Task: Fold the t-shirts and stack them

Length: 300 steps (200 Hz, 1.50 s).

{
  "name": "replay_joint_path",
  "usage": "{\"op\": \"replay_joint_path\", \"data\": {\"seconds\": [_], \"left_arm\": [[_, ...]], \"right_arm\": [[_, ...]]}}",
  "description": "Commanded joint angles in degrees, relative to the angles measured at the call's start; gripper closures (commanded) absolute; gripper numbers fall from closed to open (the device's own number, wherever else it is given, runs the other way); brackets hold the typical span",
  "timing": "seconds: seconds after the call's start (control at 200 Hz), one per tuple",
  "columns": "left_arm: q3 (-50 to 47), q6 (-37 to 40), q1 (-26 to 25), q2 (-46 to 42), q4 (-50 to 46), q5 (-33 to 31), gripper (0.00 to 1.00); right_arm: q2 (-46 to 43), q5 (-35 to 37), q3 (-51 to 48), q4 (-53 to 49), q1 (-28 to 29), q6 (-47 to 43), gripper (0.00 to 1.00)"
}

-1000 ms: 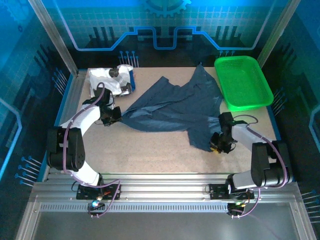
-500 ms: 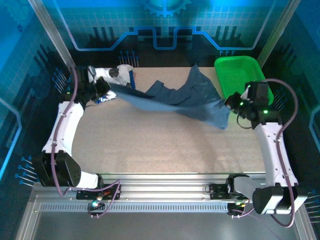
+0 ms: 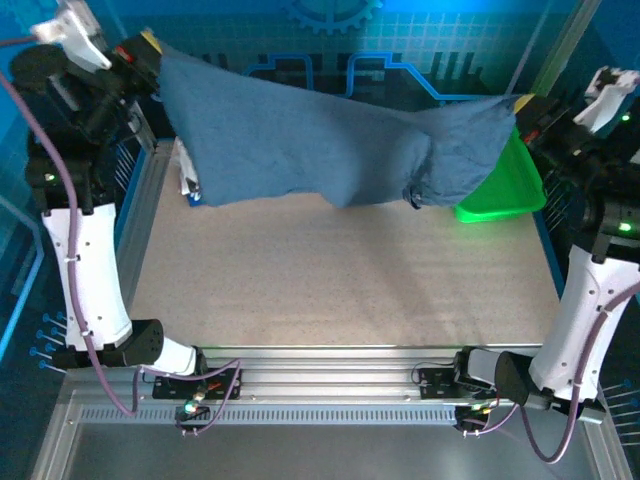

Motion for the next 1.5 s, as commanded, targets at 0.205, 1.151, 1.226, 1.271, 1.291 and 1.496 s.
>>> {"op": "replay_joint_path", "data": {"seconds": [0.205, 1.151, 1.226, 1.271, 1.291, 1.496], "left_arm": [[7.2, -0.7, 4.4, 4.8, 0.2, 0.5, 1.0], [18.0, -8.0, 3.7, 27.8, 17.8, 13.5, 1.0], [16.4, -7.3, 4.9, 25.6, 18.6, 15.4, 1.0], [15.0, -6.4, 5.5, 24.0, 18.7, 16.1, 1.0], [14.2, -6.0, 5.7, 23.2, 18.6, 16.5, 1.0], [-16.6, -1.2, 6.4, 7.4, 21.9, 20.4, 1.0]], "right_arm": [[9.2, -10.1, 19.5, -3.1, -7.4, 4.0, 1.0], [44.8, -17.5, 43.9, 16.8, -7.9, 17.5, 1.0], [42.8, -18.8, 42.8, 14.4, -8.8, 15.2, 1.0], [41.2, -19.4, 41.6, 11.7, -9.2, 12.8, 1.0], [40.3, -19.7, 40.9, 10.5, -9.3, 11.3, 1.0], [21.5, -19.7, 8.3, -1.4, -7.8, -6.0, 1.0]]}}
